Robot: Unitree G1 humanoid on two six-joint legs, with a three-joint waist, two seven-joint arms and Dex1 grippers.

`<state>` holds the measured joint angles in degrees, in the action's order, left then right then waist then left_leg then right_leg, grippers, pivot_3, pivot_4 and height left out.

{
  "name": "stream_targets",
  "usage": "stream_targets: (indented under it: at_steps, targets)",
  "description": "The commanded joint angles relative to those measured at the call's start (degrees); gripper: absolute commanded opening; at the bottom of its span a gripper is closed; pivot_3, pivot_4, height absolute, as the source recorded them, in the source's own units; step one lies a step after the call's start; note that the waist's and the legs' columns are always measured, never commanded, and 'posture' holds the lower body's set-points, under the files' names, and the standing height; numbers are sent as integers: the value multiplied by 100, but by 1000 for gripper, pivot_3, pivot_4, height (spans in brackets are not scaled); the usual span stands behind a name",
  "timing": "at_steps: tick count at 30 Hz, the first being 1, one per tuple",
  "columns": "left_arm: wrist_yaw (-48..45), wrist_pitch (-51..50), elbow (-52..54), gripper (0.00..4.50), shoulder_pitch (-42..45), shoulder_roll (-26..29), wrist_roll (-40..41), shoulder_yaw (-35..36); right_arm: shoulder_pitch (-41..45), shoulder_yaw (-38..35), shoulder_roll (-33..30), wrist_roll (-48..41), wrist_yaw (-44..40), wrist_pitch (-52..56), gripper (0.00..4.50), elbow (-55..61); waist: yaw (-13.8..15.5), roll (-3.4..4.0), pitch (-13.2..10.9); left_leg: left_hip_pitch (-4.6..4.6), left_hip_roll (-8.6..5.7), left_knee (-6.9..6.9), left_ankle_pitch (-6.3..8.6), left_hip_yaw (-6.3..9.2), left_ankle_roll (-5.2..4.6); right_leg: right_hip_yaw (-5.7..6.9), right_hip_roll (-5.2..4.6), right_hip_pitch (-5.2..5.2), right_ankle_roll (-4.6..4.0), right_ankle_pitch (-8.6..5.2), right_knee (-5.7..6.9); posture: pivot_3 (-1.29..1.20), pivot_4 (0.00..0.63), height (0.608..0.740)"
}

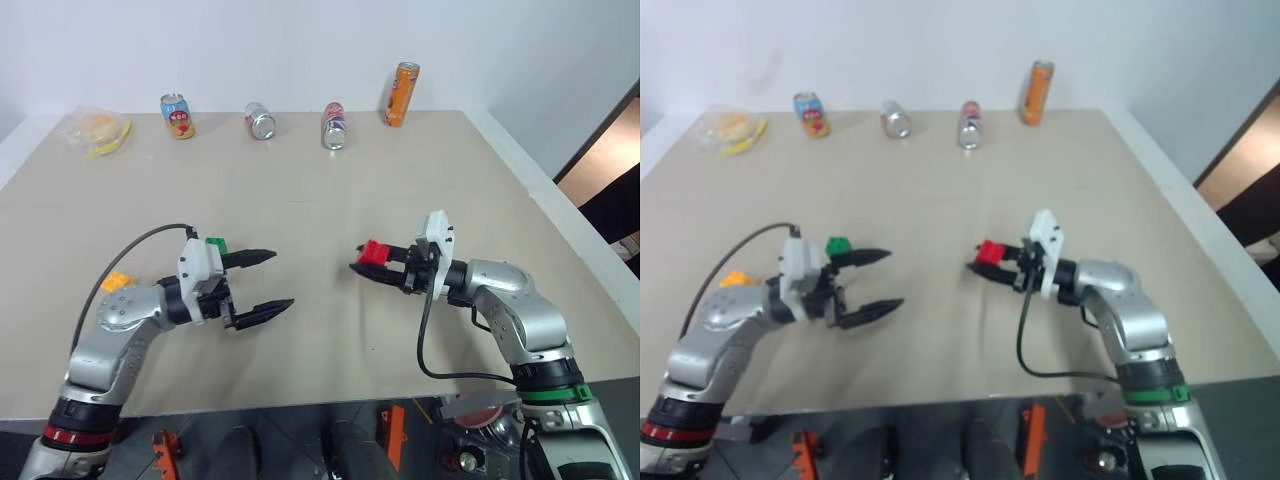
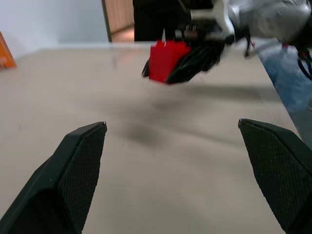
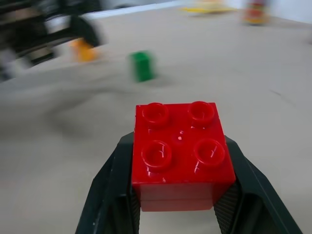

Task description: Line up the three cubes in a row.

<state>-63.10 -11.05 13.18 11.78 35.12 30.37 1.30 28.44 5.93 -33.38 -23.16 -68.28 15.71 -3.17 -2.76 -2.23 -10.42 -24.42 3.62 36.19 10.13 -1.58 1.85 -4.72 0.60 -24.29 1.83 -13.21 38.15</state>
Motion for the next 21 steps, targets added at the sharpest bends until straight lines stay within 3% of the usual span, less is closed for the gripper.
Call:
stream_targets:
  at_steps: [1, 8, 15, 17, 21]
  targets:
    - [-270, 139, 332, 4500, -210, 252, 136, 256, 255, 429, -78, 319, -848, -641, 1298, -521, 2, 0, -1, 0, 0, 0, 0, -1, 0, 0, 0, 0, -1, -1, 0, 0, 150, 740]
    - [-175, 67, 558, 4500, -545, 380, 179, 445, 522, 766, 206, 763, -1404, -1735, 1298, -1648, 6, 4, -3, -2, 1, 1, 0, -4, 0, 0, -3, -3, -2, -1, -1, 0, 150, 740]
    - [-4, 13, 736, 4500, -756, 368, 197, 501, 575, 828, 247, 1058, -1694, -2158, 1298, -2131, 6, 5, -4, -1, 2, 0, 0, -4, 1, 0, -2, -3, -3, -1, 0, 0, 150, 740]
    - [6, 5, 751, 4500, -774, 381, 201, 500, 570, 866, 215, 1142, -1793, -2239, 2301, -2210, 7, 5, -4, -1, 2, 0, 0, -4, 1, 0, -2, -3, -3, -1, 0, 0, 150, 740]
    - [41, -14, 755, 4500, -759, 377, 202, 475, 572, 864, 222, 1165, -1881, -2301, 3678, -2242, 6, 5, -4, 4, 3, 0, 0, -4, 1, 0, -1, -1, -5, 0, 1, 0, 150, 740]
